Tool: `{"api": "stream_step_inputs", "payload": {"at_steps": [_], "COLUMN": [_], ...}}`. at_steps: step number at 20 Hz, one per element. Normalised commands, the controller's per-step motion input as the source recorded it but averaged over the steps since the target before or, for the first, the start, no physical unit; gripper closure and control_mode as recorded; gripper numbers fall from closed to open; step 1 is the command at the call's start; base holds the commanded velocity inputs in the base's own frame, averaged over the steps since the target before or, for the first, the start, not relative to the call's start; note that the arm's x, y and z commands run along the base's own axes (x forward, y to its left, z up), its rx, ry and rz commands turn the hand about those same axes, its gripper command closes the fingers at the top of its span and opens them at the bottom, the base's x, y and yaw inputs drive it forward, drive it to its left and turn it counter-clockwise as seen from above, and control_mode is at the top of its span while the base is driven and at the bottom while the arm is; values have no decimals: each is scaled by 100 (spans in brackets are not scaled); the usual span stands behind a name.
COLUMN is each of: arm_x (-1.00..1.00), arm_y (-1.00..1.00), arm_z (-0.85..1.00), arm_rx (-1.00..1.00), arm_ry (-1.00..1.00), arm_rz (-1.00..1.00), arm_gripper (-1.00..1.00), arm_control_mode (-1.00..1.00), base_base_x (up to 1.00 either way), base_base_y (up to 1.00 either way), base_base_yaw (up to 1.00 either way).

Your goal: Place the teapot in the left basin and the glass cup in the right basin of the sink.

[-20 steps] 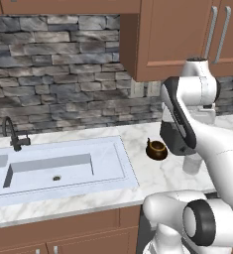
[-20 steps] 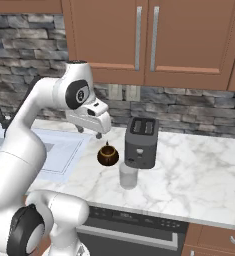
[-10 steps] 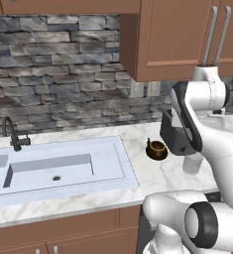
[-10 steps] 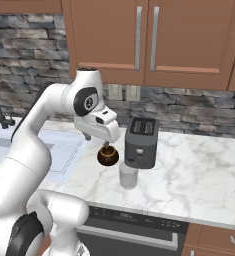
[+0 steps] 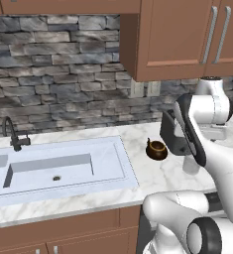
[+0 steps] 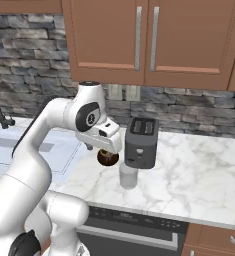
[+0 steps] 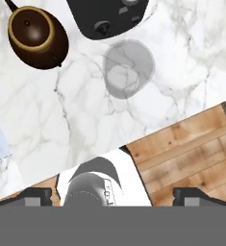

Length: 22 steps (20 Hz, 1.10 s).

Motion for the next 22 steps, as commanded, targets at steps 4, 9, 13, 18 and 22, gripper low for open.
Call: {"api": "stream_step_inputs", "payload": {"at_steps": [4,9,13,18,22], "arm_x": [1,6,1,2,7], "arm_y": [-9,-17,-18,-9,-2], "arm_z": [-23,-18,-14,-14,-13], "arm_rx": [1,1,0,2,2], "arm_ry": [0,0,0,-1,0], "arm_rz": [14,21,25,29,29], "arm_gripper": [-100,-100,-100,-100,-100], "arm_control_mode": [-100,-100,-100,-100,-100], "base_base_x": [0,0,0,0,0], "base_base_y": [0,0,0,0,0], "base_base_yaw": [0,0,0,0,0]}}
